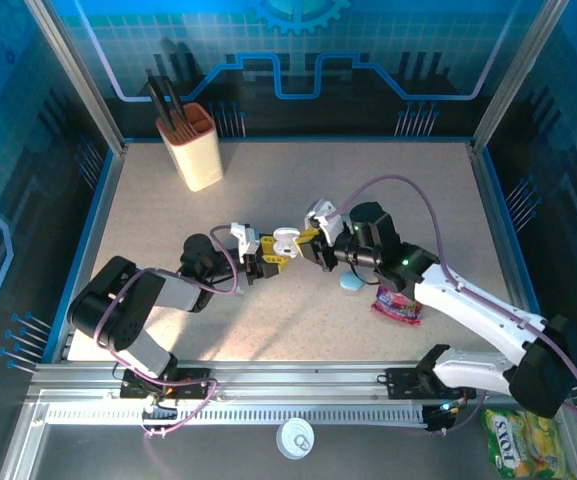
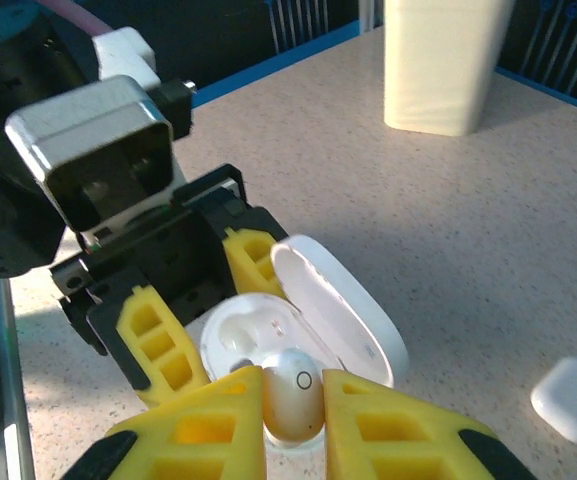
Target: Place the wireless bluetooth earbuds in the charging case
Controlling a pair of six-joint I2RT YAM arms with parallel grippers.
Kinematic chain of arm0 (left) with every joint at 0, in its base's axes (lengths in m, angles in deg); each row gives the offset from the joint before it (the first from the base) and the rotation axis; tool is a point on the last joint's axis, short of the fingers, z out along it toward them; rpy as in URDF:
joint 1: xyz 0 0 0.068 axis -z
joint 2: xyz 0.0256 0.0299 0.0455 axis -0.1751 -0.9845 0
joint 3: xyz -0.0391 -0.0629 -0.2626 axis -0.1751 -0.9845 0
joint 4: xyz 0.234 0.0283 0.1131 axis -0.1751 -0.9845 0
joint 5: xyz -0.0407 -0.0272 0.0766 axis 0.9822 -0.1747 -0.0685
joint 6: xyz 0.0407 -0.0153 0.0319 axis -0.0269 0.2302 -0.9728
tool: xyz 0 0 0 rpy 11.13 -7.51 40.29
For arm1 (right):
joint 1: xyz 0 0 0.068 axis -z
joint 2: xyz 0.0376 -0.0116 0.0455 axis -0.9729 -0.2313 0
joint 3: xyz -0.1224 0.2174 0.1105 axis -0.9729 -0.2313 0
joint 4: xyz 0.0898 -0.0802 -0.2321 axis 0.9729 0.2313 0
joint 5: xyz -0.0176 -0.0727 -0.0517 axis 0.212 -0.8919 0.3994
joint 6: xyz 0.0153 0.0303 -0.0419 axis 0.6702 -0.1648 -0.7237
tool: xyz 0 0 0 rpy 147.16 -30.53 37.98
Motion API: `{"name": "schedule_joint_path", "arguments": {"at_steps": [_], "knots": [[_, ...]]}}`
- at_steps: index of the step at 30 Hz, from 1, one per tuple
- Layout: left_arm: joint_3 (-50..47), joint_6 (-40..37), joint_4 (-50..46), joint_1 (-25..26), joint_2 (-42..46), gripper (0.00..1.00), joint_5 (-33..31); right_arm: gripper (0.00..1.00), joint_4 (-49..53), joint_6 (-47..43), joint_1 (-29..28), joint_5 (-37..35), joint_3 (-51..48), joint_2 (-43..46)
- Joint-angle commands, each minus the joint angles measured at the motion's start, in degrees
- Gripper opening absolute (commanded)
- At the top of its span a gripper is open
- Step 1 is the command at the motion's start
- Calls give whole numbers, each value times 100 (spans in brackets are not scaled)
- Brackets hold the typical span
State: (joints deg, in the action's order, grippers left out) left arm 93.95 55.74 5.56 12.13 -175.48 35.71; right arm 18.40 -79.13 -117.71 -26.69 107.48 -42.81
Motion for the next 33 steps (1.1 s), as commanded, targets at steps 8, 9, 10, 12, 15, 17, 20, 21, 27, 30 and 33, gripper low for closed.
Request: {"name": "schedule_joint_path", "arguments": {"at_steps": [8,9,10,12,15,17,20,21,27,30,33], "knots": [[84,-7,157,-43,142,37,159,17,-148,-237,-85,5,201,-424],[79,-37,155,-42,153,37,146,18,-157,-241,-72,18,183,-442],[88,-46,157,-42,152,37,139,17,-169,-229,-67,9,160,-464],[99,-38,153,-46,146,37,151,17,-157,-225,-45,2,139,-506],[94,-32,154,-42,151,37,144,18,-114,-255,-23,-24,132,-574],[93,-32,155,-42,164,37,131,17,-79,-277,-11,-28,144,-597],[103,-36,156,-47,155,36,106,17,-43,-288,-2,-28,139,-610],[103,-45,156,-42,150,37,94,17,-30,-297,12,-28,139,-619],[63,-76,157,-77,175,36,-24,17,162,-290,21,-170,109,-611],[42,-94,153,-95,164,36,-45,17,195,-250,33,-164,103,-545],[46,-102,157,-96,137,36,-45,17,188,-225,31,-101,128,-505]]}}
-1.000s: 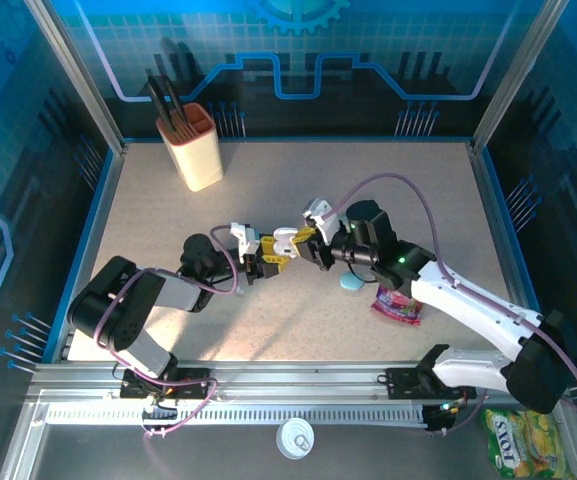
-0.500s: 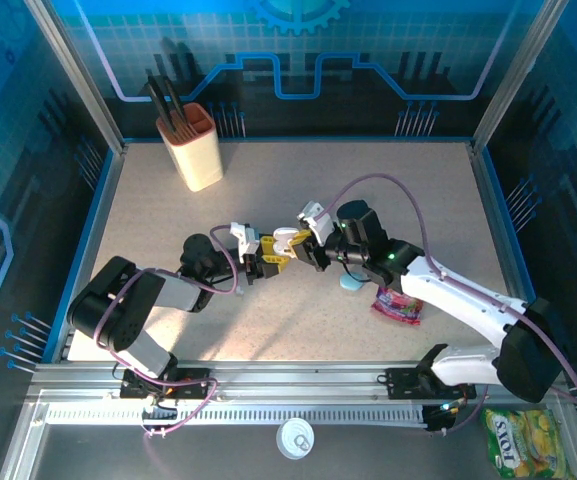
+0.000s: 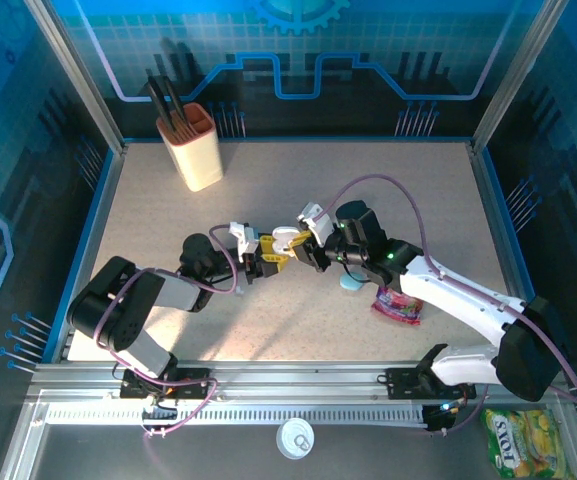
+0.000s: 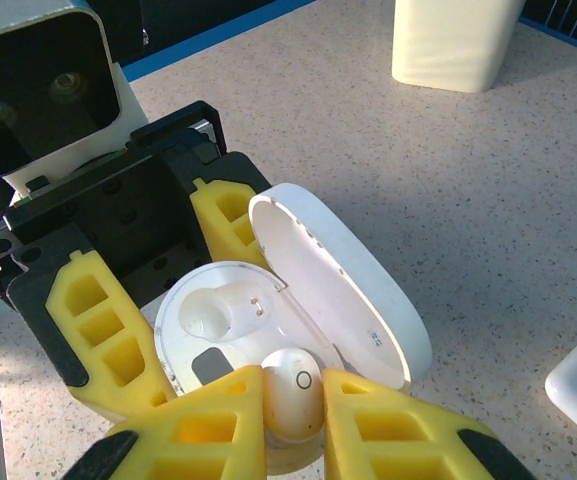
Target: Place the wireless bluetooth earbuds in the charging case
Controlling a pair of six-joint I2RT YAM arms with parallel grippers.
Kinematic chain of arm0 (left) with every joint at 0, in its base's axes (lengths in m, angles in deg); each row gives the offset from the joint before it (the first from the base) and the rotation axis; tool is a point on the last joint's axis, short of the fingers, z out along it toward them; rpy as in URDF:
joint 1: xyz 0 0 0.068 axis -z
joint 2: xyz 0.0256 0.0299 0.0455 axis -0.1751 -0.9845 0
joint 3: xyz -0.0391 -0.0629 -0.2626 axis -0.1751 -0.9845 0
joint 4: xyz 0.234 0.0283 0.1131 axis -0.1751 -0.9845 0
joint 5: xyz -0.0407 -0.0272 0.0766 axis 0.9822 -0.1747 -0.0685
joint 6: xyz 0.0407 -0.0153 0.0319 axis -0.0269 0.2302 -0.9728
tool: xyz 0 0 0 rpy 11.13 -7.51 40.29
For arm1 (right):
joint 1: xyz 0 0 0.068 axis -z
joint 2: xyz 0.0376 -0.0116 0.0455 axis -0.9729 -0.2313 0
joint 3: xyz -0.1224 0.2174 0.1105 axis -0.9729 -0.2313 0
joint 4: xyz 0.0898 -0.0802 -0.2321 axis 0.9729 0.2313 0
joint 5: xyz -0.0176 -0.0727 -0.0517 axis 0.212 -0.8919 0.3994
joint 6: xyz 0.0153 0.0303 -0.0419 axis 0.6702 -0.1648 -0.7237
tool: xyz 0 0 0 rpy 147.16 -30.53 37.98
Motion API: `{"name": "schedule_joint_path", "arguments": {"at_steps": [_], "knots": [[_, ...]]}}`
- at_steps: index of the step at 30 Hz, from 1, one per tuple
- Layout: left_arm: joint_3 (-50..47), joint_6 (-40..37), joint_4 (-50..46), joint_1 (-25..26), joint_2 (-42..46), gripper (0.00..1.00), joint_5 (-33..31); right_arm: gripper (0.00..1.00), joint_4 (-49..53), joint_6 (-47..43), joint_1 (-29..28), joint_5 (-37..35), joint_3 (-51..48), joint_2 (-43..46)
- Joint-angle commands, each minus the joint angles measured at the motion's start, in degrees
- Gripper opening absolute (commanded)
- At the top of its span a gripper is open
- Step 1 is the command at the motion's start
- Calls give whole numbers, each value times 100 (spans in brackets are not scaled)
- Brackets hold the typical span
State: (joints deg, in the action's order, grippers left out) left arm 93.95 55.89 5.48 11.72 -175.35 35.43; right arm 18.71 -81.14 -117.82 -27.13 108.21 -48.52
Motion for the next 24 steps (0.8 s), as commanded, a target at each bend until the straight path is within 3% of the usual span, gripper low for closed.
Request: {"name": "schedule_joint_path", "arguments": {"at_steps": [1,5,10,19,24], "knots": [[49,-118,167,-53,122,36,-23,17,168,-21,44,-38,65,58],[55,-127,169,-59,160,36,-17,21,194,-13,35,12,155,-94],[11,-135,164,-84,199,36,-57,42,-105,237,45,-100,141,69],[-28,-227,165,-371,60,37,-405,52,-878,895,300,-9,-494,767],[74,-208,166,-684,20,37,-470,58,-949,1326,260,-125,-771,708]]}}
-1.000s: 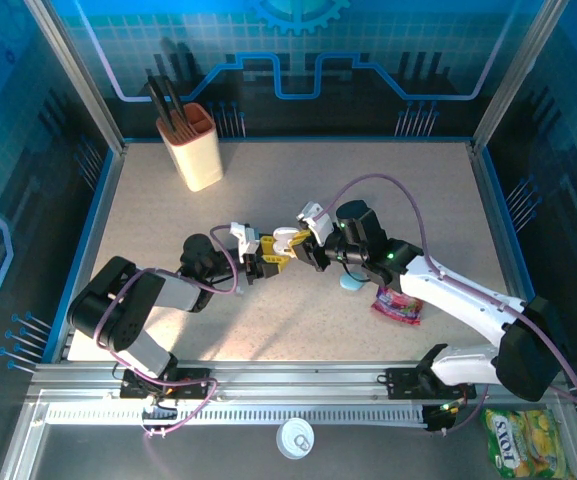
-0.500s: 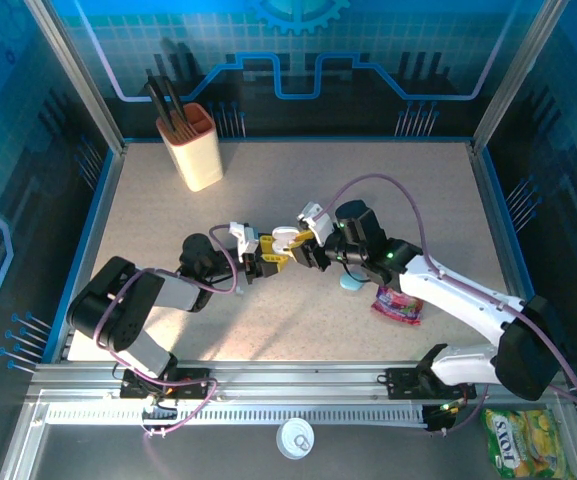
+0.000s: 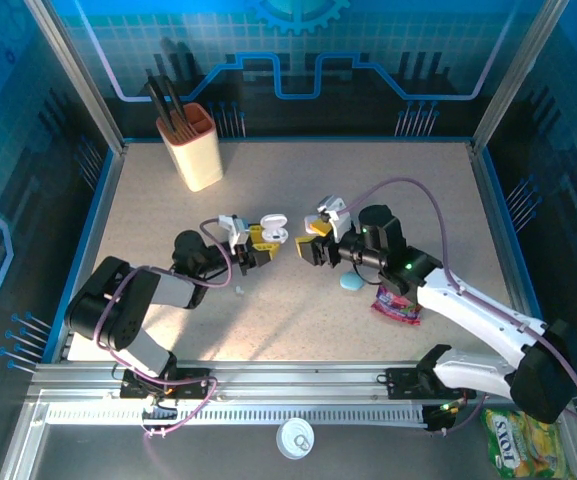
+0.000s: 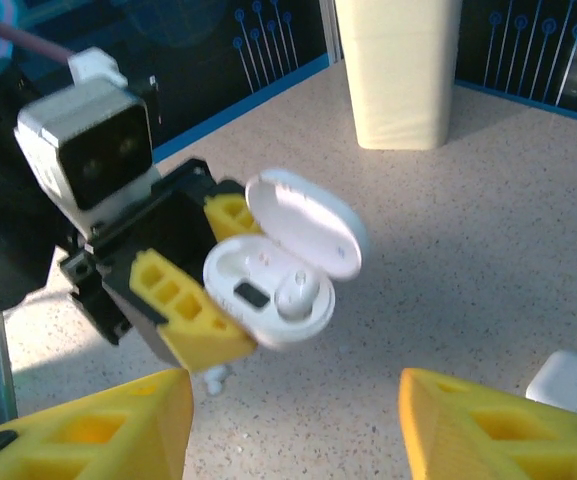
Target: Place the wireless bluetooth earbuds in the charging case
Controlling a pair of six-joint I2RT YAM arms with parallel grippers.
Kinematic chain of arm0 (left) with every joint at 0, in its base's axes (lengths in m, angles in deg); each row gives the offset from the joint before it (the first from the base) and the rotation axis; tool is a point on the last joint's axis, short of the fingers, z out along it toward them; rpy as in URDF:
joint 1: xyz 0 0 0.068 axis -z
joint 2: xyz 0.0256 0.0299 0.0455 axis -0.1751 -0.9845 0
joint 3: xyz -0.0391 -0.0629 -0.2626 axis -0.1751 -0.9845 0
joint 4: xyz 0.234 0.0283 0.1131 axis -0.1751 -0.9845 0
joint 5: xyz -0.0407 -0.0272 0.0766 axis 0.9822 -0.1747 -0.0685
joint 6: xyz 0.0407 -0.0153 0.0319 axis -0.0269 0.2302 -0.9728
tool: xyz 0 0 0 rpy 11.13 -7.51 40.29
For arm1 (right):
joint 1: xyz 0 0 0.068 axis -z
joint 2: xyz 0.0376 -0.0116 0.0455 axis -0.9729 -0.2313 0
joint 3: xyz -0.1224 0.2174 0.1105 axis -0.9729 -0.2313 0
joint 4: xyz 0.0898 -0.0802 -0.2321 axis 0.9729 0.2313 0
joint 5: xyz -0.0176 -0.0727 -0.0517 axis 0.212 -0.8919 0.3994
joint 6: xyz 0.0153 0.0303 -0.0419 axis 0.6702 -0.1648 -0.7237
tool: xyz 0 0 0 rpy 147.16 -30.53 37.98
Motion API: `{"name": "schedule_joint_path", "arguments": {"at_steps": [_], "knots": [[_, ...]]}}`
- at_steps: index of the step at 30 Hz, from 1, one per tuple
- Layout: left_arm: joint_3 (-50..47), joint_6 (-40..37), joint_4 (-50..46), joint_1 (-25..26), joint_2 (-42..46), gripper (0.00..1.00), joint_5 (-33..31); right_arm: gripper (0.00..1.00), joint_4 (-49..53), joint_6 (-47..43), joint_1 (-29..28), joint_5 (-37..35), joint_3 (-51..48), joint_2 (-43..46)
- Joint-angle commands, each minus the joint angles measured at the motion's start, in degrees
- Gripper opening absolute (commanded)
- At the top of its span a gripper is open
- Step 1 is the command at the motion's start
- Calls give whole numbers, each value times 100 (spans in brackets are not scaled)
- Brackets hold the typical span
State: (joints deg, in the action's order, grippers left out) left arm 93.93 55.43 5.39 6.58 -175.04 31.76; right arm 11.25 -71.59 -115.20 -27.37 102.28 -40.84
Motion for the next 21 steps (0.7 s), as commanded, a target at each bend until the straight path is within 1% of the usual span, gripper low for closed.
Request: {"name": "schedule_joint_path", "arguments": {"at_steps": [1,6,9,11,14,18,21], "knots": [[102,-134,175,-251,-20,37,-129,59,-198,421,-73,-153,-214,-127],[266,59,177,-699,-46,36,-213,62,-298,409,-731,-540,-250,-636],[382,148,170,-924,-90,36,-146,63,-288,394,-1130,-769,-7,-1197],[449,212,170,-1085,-102,36,-151,63,-339,394,-1495,-1166,231,-1634],[581,312,175,-1315,-109,36,-203,63,-92,562,-1974,-1995,824,-2383],[807,494,175,-1586,-185,36,-249,63,331,981,-2330,-2547,1586,-3275],[957,535,175,-1735,-230,36,-278,63,883,1210,-2576,-2938,2323,-3941]]}}
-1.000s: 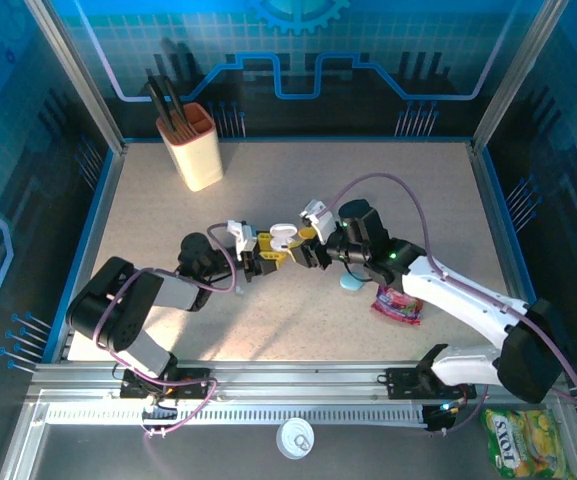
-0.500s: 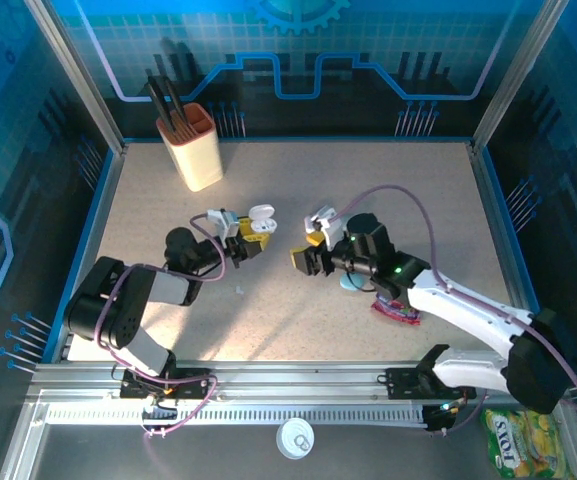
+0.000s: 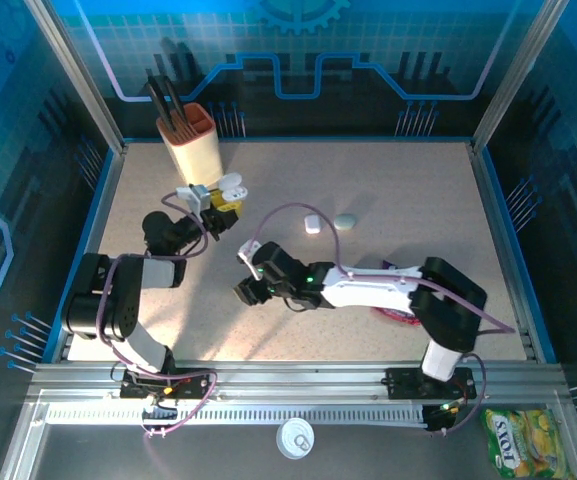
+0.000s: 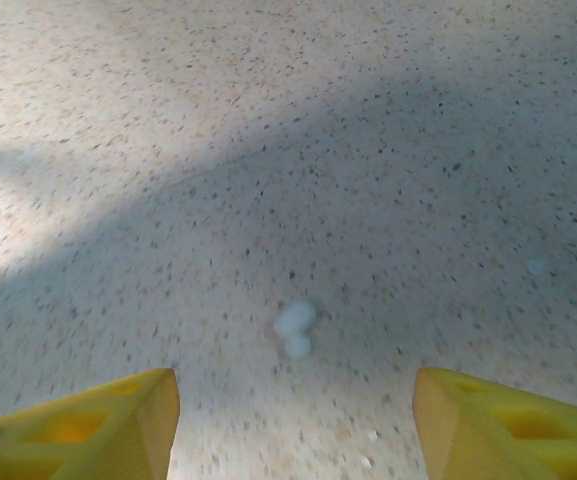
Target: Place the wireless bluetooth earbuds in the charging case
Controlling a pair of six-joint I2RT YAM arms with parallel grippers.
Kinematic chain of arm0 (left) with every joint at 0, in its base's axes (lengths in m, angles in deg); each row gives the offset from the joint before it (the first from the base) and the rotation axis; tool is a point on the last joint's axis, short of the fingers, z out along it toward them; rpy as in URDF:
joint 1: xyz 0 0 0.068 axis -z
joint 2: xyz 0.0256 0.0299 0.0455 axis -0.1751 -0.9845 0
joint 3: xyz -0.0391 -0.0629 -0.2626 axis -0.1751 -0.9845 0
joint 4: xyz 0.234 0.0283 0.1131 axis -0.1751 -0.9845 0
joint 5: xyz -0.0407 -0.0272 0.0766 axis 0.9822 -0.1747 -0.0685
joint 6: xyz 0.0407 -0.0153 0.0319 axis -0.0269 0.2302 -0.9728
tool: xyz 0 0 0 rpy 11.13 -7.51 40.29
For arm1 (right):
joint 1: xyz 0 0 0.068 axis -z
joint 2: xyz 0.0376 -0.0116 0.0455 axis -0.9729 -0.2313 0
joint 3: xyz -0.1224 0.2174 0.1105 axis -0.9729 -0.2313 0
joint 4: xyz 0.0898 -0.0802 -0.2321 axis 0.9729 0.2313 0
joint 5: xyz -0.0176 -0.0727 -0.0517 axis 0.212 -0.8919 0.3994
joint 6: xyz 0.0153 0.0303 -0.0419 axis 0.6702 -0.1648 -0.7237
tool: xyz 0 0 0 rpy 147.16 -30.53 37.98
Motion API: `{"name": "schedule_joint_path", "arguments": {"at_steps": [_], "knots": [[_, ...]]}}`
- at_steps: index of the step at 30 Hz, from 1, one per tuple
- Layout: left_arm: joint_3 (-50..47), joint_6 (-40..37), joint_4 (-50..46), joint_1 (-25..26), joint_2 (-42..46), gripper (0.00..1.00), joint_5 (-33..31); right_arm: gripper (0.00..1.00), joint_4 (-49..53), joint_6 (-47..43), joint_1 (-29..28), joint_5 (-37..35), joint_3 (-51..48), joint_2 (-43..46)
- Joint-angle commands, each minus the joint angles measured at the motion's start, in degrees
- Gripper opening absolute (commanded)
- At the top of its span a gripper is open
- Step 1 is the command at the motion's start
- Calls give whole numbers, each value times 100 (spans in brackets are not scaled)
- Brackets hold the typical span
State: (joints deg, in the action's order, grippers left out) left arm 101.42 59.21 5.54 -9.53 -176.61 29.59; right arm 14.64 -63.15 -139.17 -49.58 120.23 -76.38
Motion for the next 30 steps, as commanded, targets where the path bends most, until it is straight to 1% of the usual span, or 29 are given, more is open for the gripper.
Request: {"name": "schedule_joint_path", "arguments": {"at_steps": [1,4,8,12,14,23,26,30], "knots": [[253,183,159,-172,-89,36,-75,63,751,477,-236,-852,750,-613],[353,257,161,-324,-135,36,-145,63,1195,830,-267,-929,1257,-1155],[452,306,159,-465,-226,36,-112,63,1769,895,-258,-868,1884,-1708],[435,304,159,-522,-237,36,-181,58,2217,889,-243,-761,2375,-2145],[420,272,160,-531,-237,36,-185,54,2338,945,-224,-673,2520,-2305],[417,277,159,-539,-250,36,-150,35,2500,1035,-122,-474,2750,-2570],[393,252,155,-539,-233,36,-141,30,2525,1023,-111,-422,2751,-2530],[373,258,159,-539,-224,36,-107,26,2508,933,-79,-373,2656,-2351]]}}
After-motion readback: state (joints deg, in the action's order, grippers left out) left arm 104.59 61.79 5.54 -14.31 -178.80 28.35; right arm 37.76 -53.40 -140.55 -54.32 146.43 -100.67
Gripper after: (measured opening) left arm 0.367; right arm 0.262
